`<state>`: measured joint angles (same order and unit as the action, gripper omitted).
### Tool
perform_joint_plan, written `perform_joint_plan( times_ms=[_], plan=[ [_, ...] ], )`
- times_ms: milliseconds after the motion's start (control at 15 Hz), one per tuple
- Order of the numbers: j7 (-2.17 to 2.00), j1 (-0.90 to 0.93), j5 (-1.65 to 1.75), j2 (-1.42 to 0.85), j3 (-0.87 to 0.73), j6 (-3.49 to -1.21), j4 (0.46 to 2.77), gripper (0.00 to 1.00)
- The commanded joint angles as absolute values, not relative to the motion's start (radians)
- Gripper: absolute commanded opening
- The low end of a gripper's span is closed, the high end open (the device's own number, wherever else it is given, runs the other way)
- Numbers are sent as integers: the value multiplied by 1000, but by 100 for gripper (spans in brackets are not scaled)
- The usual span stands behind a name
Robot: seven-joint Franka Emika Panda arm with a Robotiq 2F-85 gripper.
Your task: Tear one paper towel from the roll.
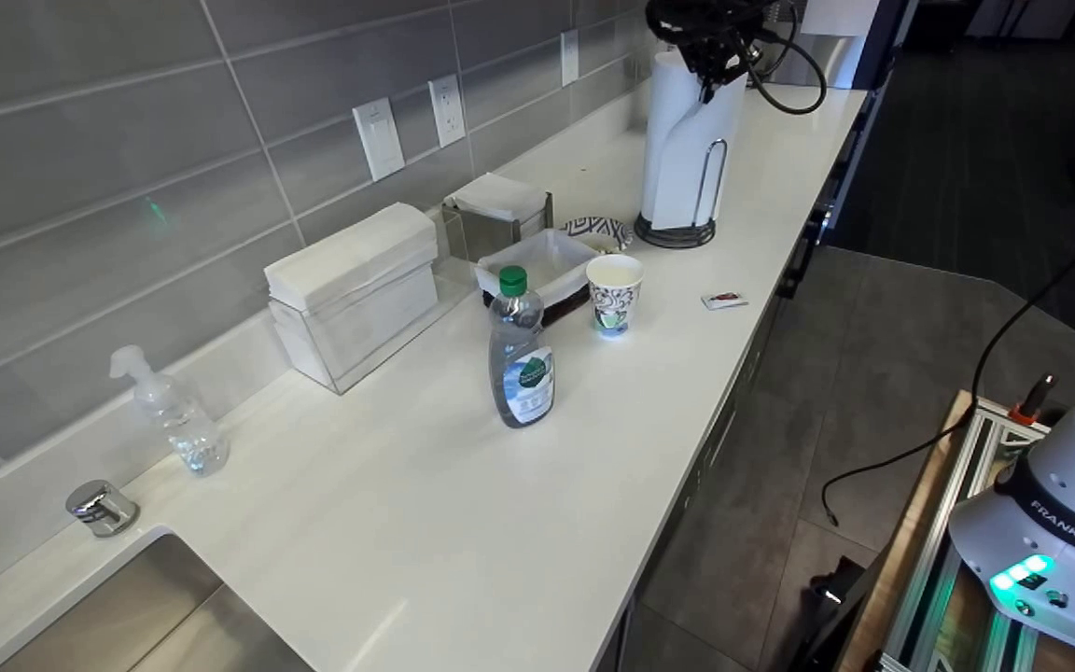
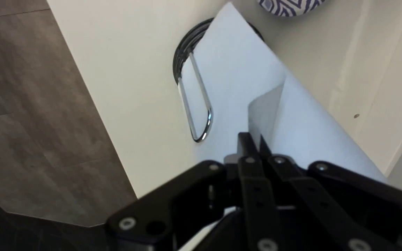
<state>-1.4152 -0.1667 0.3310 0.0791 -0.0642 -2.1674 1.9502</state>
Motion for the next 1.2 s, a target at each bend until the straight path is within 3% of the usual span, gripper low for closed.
perform_joint_plan(
  times_ms=[0, 1133],
  plan=[
    [-1470, -166, 348, 111, -78, -2136, 1971, 0],
    [-1848, -229, 457, 176, -106, -2148, 2012, 0]
  ],
)
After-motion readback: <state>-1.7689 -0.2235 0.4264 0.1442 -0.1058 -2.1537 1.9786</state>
